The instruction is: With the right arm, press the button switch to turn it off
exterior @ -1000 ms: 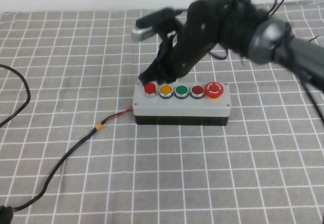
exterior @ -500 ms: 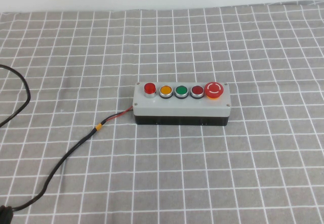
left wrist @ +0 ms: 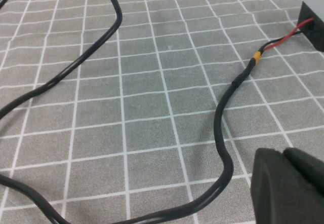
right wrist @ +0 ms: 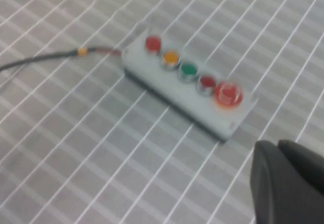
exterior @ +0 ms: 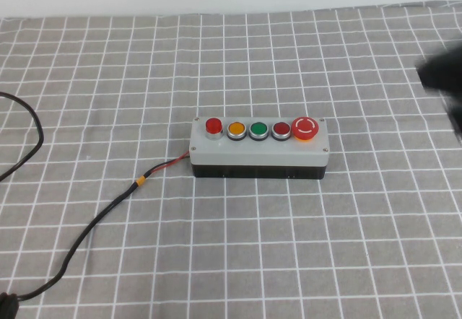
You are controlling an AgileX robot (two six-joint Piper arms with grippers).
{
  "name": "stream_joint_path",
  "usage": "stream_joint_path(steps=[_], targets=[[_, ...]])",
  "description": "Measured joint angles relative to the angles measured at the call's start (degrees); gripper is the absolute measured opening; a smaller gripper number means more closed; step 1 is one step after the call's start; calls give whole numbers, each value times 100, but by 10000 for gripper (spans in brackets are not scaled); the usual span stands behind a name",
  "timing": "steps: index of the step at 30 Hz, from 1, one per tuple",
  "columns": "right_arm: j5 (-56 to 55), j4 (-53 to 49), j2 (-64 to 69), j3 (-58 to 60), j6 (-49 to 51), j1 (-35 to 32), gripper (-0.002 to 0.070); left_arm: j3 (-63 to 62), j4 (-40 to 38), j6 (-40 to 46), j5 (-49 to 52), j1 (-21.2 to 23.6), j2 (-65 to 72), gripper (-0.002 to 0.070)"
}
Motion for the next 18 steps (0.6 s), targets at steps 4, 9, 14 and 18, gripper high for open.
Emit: stream_joint_path(steps=[4, 9, 14, 18], targets=[[-490, 179, -1001, 1372, 73, 0, -16, 0, 0, 0, 0, 0, 0, -3], [-391, 330, -1807, 2307, 87, 0, -16, 0, 0, 0, 0, 0, 0, -3], [210, 668, -2068, 2748, 91, 0, -16, 0, 0, 0, 0, 0, 0, -3], [634, 825, -2068, 2858, 64, 0, -16, 0, 0, 0, 0, 0, 0, -3]])
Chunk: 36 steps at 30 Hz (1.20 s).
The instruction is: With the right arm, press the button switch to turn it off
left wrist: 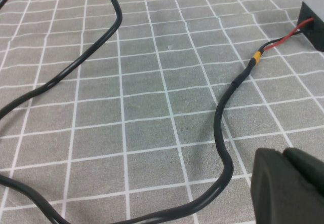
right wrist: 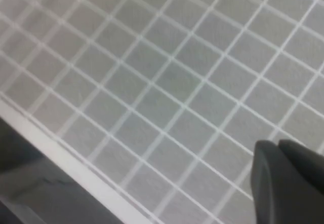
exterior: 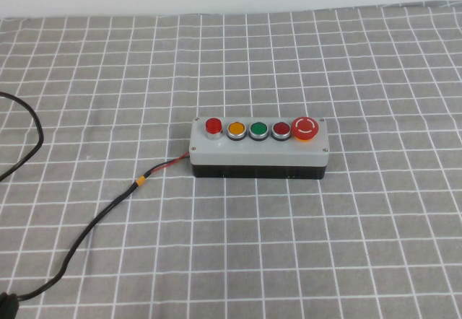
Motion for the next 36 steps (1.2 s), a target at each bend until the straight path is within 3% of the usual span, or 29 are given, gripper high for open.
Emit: stream_joint_path(steps=[8, 13, 18, 27, 36], targets=[[79, -762, -459, 102, -533, -253, -16, 0, 0, 0, 0, 0, 0, -3], [-63, -740, -1120, 102, -547, -1106, -16, 0, 0, 0, 0, 0, 0, -3], [-1104, -631, -1805, 407, -547, -2101, -16, 0, 0, 0, 0, 0, 0, -3], [-4204, 284, -3347, 2811, -547, -3277, -16, 0, 0, 0, 0, 0, 0, -3], [-5354, 781, -4183, 4968, -547, -3751, -16, 0, 0, 0, 0, 0, 0, -3]])
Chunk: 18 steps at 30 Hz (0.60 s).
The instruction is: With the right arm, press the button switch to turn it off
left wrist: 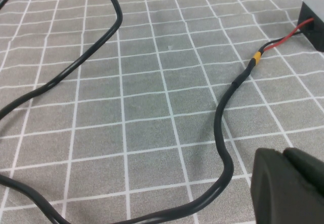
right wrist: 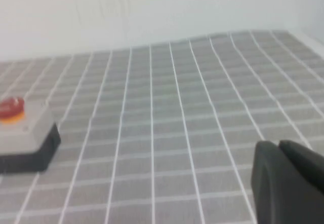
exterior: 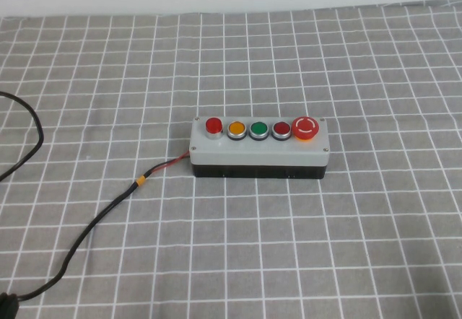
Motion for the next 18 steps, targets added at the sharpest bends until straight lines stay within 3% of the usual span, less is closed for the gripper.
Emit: stream_joint_path(steps=[9, 18], targets=[[1084, -294, -9, 47, -120, -35, -16, 0, 0, 0, 0, 0, 0, -3], [1186, -309, -9, 47, -133, -35, -16, 0, 0, 0, 0, 0, 0, -3]])
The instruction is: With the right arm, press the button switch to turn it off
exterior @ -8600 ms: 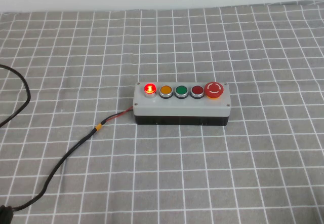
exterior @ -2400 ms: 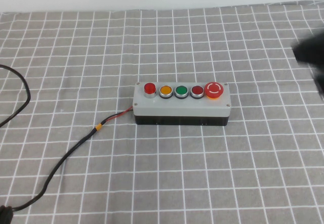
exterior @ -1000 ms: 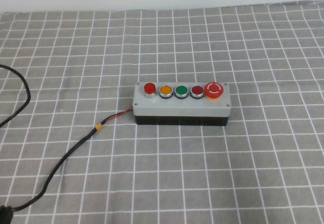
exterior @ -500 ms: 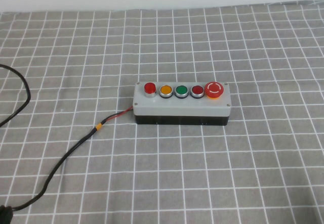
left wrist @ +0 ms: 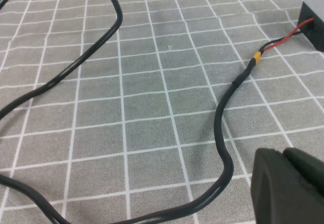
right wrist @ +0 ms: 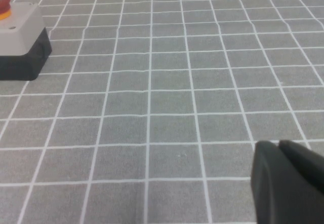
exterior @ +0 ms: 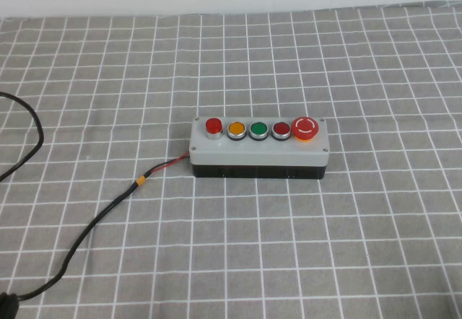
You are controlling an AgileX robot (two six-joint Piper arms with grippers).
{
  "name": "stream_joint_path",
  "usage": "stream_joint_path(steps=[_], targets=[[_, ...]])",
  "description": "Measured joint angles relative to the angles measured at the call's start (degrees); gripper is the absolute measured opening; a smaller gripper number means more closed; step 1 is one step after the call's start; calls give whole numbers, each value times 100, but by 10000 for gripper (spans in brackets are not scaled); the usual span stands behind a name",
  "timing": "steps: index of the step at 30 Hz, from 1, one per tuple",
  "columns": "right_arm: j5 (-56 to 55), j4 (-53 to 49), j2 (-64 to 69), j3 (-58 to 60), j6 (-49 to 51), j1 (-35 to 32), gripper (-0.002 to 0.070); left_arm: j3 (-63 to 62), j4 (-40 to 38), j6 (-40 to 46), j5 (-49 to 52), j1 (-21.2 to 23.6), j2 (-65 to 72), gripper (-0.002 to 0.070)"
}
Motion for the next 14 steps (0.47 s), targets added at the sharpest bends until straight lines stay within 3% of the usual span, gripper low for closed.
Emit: stream_joint_path(steps=[14], targets=[[11, 105, 0, 0, 0, 0, -16, 0, 0, 0, 0, 0, 0, -3]])
